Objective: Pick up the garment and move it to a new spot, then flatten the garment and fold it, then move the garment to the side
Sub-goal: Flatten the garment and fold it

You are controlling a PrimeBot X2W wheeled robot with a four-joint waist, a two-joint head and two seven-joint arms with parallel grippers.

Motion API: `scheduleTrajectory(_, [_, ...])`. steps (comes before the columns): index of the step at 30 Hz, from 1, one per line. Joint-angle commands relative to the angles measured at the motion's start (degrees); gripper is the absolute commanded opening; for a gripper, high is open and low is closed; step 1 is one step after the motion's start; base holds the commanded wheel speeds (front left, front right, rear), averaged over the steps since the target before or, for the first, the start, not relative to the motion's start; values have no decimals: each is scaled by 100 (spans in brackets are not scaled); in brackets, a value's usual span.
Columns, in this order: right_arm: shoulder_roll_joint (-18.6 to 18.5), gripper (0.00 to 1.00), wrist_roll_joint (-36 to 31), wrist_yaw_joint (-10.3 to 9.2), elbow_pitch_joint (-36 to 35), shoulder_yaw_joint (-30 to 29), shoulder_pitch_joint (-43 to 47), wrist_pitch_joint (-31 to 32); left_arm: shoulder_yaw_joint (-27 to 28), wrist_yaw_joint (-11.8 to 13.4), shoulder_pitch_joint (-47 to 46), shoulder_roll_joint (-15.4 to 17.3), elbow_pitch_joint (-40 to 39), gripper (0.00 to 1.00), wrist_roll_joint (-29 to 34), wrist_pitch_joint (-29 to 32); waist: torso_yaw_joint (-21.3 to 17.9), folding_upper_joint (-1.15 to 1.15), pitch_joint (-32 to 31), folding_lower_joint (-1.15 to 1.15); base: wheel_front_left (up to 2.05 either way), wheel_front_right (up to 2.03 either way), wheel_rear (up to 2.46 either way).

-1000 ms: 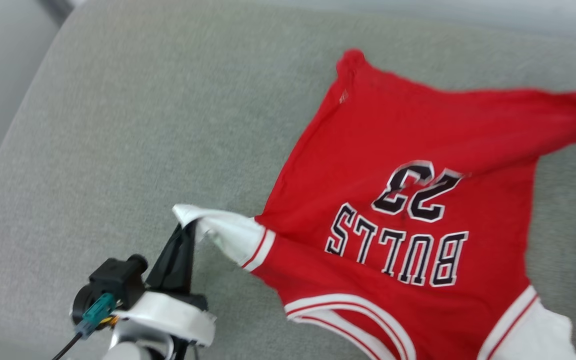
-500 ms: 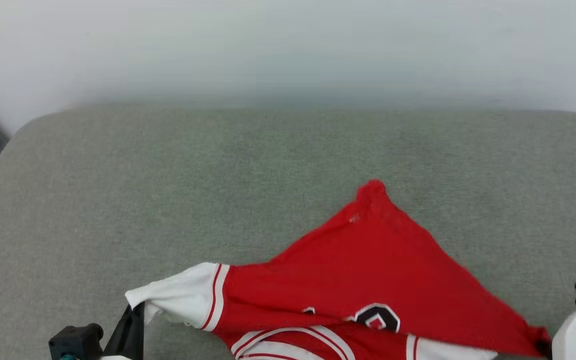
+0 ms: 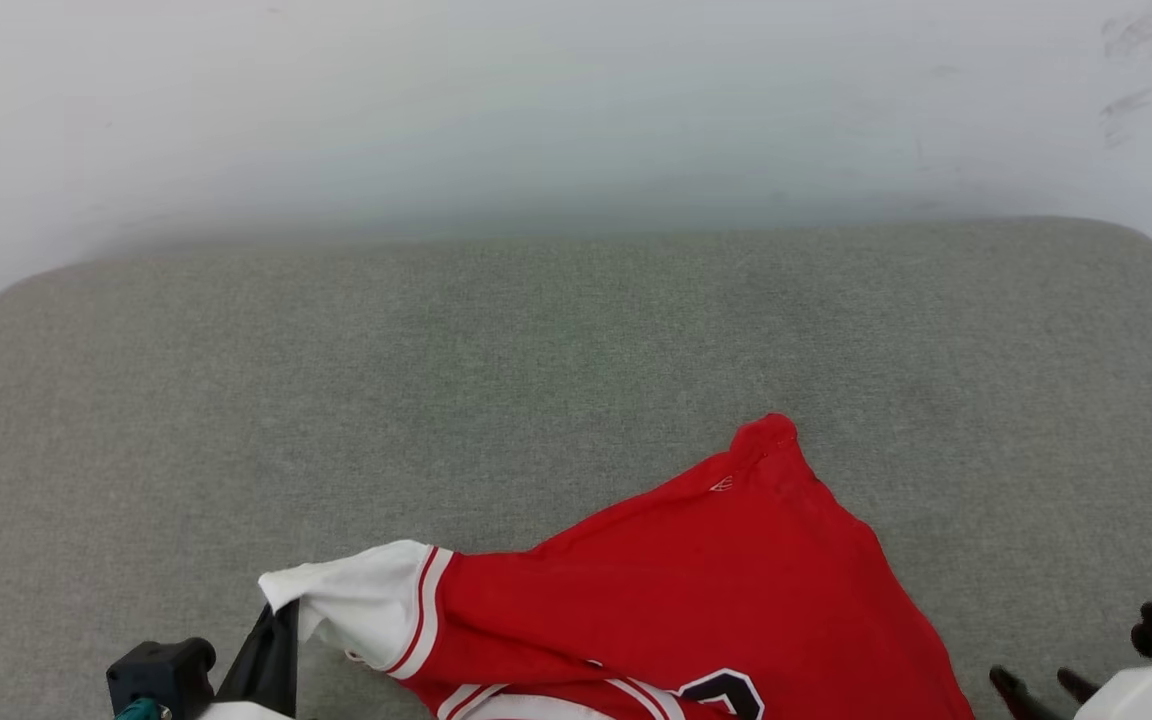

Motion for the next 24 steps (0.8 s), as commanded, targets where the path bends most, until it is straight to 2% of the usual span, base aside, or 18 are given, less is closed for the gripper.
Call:
scheduleTrajectory(1, [-20,100,-66,-3,46,-5,-206,-323,-18,-32,-144,-2,-36,0,33,20,48,0,71,1,0,0,0])
scheduleTrajectory(7, [-44,100,-88,-2,393,43,-1039,-1744,-213,-208,-610,-37,-56,0,112,69,305,0,465,1,0,0,0])
scheduleTrajectory(11, [-111,100,-19,-2,700,186,-1728,-2068,-300,-320,-990,-66,-47,0,176,35,471,0,840,1,0,0,0])
scheduleTrajectory(15, [-376,100,80,-2,996,470,-2516,-1494,-399,-438,-1334,-126,-31,0,237,-25,642,0,1193,1,0,0,0])
scheduleTrajectory(20, [-658,100,222,-3,1267,908,-3434,-62,-506,-540,-1590,-211,3,0,288,-125,794,0,1498,1,0,0,0])
scheduleTrajectory(24, [-643,100,153,-2,1480,1092,-3994,975,-571,-608,-1789,-279,53,0,281,-160,962,0,1720,1,0,0,0])
